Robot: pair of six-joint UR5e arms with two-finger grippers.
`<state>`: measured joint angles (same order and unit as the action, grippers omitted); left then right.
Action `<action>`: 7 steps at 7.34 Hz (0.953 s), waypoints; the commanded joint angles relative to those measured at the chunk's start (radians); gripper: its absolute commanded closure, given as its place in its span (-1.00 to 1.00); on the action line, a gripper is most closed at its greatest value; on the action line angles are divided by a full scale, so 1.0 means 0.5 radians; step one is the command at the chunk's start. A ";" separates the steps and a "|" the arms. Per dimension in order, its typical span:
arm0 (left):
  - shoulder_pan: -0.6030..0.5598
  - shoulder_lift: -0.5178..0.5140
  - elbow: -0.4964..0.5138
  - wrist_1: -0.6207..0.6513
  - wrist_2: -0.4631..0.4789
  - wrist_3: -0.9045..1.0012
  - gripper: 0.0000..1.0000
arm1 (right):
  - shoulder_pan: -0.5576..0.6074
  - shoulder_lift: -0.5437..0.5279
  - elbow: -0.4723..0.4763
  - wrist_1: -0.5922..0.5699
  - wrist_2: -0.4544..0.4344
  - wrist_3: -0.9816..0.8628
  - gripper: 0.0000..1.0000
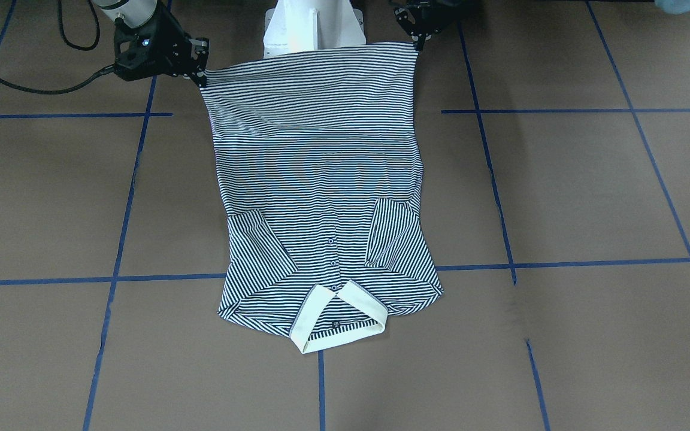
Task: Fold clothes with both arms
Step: 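Lift the hem with both grippers and fold it toward the collar, then lay the hem down beside the collar and open both grippers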
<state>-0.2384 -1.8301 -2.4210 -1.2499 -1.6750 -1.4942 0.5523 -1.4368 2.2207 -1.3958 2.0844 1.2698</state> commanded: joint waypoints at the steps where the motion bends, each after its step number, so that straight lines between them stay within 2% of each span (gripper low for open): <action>1: -0.423 -0.049 0.238 -0.022 -0.128 0.449 1.00 | 0.125 0.264 -0.307 0.015 -0.201 -0.094 1.00; 2: -0.604 -0.210 0.477 -0.071 -0.150 0.591 1.00 | 0.168 0.545 -0.594 0.015 -0.260 -0.100 1.00; 3: -0.694 -0.257 0.607 -0.141 -0.151 0.626 1.00 | 0.247 0.645 -0.746 0.015 -0.263 -0.158 1.00; 5: -0.750 -0.261 0.874 -0.484 -0.154 0.626 1.00 | 0.450 0.750 -0.952 0.033 -0.263 -0.321 1.00; 6: -0.808 -0.285 0.978 -0.595 -0.163 0.626 1.00 | 0.463 0.808 -1.142 0.182 -0.266 -0.321 1.00; 7: -0.873 -0.395 1.156 -0.623 -0.163 0.626 1.00 | 0.466 0.861 -1.365 0.418 -0.285 -0.318 1.00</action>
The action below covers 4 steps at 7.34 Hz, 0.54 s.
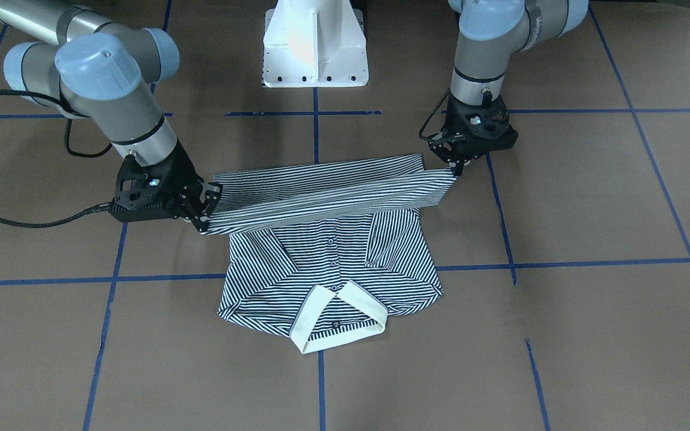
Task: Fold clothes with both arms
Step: 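Lay the hem down beside the collar and open both grippers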
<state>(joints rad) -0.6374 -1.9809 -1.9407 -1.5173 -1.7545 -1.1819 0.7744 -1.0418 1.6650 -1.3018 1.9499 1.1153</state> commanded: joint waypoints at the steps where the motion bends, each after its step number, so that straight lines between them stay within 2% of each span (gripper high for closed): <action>1: -0.157 -0.185 0.364 -0.174 -0.004 0.005 1.00 | 0.022 0.144 -0.456 0.405 -0.019 -0.009 1.00; 4: -0.195 -0.210 0.797 -0.667 -0.001 -0.014 1.00 | 0.025 0.239 -0.642 0.456 -0.022 -0.009 1.00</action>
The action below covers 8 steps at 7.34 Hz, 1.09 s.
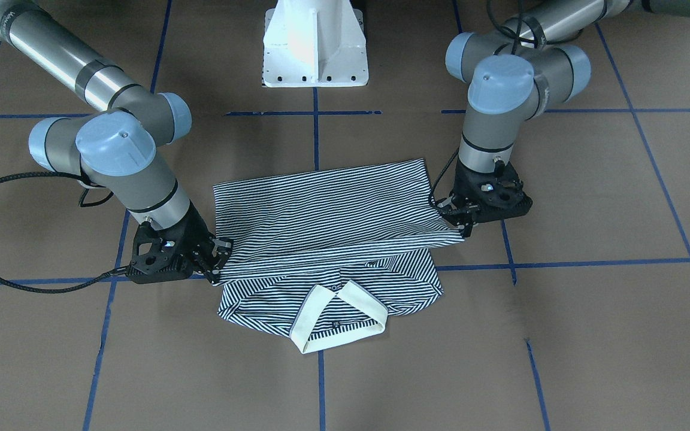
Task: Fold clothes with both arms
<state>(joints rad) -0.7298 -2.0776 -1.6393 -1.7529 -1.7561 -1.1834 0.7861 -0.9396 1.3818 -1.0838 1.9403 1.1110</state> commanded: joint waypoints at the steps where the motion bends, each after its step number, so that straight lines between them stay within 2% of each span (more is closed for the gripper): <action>1: -0.010 -0.039 0.247 -0.203 0.003 -0.011 1.00 | 0.017 0.105 -0.158 0.017 -0.003 -0.001 1.00; 3: -0.010 -0.042 0.257 -0.206 0.006 -0.011 1.00 | 0.075 0.195 -0.348 0.063 -0.003 -0.004 1.00; 4: -0.010 -0.060 0.257 -0.207 0.003 -0.011 1.00 | 0.087 0.201 -0.434 0.178 -0.006 -0.001 1.00; 8: -0.093 -0.103 0.269 -0.203 0.003 -0.002 1.00 | 0.075 0.247 -0.450 0.195 -0.003 0.002 1.00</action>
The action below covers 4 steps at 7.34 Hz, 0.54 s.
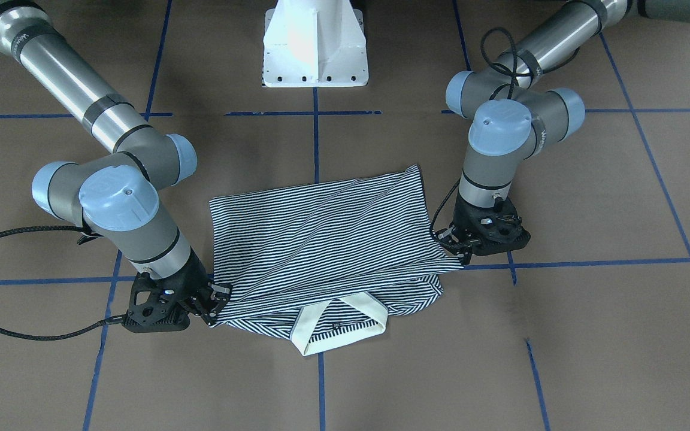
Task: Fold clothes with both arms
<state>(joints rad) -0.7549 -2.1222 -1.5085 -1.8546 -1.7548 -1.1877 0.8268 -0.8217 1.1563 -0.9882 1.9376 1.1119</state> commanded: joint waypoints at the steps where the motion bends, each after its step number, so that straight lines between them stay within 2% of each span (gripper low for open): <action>1: -0.058 -0.017 0.025 -0.003 0.000 0.010 1.00 | -0.012 0.011 0.004 0.004 0.003 0.000 1.00; 4: -0.058 -0.032 0.035 -0.003 0.000 -0.008 1.00 | -0.018 0.008 0.010 0.004 0.000 0.000 1.00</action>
<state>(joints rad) -0.7837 -2.1330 -1.4940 -1.8561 -1.7549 -1.1869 0.8186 -0.8165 1.1603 -0.9864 1.9386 1.1122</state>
